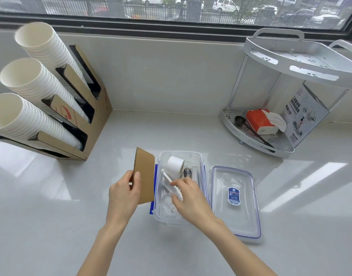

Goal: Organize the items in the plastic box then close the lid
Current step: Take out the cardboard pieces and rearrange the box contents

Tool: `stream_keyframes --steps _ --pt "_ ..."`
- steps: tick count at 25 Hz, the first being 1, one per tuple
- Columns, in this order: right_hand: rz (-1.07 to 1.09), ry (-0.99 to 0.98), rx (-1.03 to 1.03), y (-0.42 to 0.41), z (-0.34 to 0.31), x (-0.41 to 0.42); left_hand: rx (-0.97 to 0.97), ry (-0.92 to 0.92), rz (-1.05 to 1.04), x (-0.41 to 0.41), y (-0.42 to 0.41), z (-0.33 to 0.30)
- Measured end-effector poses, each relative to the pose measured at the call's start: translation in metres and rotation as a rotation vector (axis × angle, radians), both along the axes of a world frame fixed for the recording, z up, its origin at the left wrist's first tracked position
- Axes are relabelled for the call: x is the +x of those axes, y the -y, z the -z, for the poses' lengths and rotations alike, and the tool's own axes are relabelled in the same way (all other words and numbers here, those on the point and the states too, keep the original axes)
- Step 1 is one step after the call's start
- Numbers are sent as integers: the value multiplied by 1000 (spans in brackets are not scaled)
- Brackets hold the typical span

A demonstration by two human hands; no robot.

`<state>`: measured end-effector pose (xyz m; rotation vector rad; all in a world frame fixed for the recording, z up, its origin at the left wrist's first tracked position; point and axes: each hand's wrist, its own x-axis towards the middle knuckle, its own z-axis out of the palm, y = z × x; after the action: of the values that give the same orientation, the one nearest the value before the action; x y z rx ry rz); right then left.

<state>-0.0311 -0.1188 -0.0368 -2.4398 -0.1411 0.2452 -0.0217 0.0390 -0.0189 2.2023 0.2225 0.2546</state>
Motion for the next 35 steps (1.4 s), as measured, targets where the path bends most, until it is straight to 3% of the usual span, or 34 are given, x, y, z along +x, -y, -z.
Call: stream_keyframes --steps 5,14,17,35 --pt "43 -143 -143 2 12 -1 56 -14 44 -6 1 10" --pt "135 -116 -246 19 7 13 165 -71 147 -8 26 12" --pt "149 -114 -235 21 3 15 157 -73 152 -8 28 11" --pt "148 -131 -192 23 7 13 542 -228 176 1 45 26"
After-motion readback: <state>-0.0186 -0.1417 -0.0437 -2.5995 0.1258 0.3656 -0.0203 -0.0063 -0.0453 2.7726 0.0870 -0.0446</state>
